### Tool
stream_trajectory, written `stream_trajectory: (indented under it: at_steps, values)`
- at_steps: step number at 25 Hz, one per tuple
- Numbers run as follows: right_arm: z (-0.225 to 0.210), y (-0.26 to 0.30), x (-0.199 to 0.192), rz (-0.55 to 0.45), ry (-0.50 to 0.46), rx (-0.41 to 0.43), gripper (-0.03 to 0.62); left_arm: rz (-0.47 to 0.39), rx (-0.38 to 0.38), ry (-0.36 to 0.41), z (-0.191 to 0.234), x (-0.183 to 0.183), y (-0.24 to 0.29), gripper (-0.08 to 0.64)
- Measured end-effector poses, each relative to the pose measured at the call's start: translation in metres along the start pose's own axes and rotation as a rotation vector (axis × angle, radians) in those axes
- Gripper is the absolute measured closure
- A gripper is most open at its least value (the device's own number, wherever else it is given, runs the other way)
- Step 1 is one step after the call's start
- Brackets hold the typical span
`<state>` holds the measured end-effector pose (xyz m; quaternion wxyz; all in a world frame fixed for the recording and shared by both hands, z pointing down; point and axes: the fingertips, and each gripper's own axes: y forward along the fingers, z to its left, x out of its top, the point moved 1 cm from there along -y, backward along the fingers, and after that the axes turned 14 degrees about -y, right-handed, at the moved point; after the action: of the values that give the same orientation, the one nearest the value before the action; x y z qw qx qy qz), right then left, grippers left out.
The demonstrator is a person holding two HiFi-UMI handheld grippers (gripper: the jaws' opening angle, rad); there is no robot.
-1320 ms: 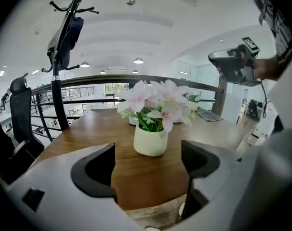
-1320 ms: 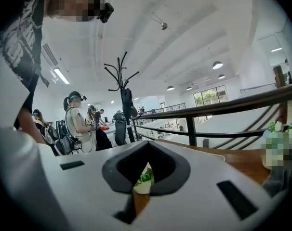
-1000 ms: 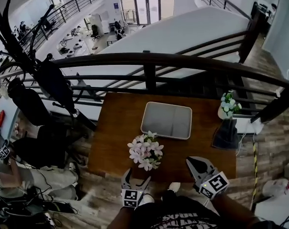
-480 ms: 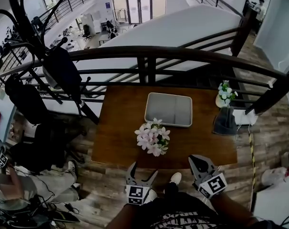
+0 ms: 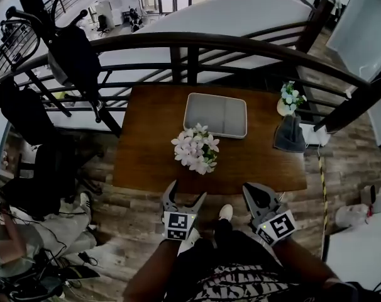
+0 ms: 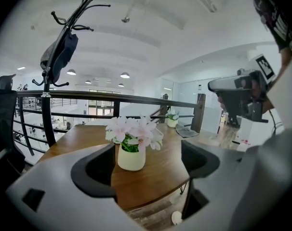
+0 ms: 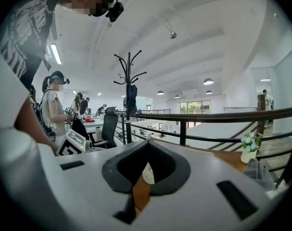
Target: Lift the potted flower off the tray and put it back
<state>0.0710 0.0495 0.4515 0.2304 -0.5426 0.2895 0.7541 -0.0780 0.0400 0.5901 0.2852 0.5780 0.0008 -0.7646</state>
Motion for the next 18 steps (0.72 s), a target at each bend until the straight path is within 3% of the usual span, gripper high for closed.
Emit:
stream_trajectory:
  at_steps: [18]
  values:
    - [-0.001, 0.007, 0.001, -0.007, 0.036, 0.051, 0.603, 0.106, 0.033, 0.019, 0.023, -0.046, 0.065, 0.117]
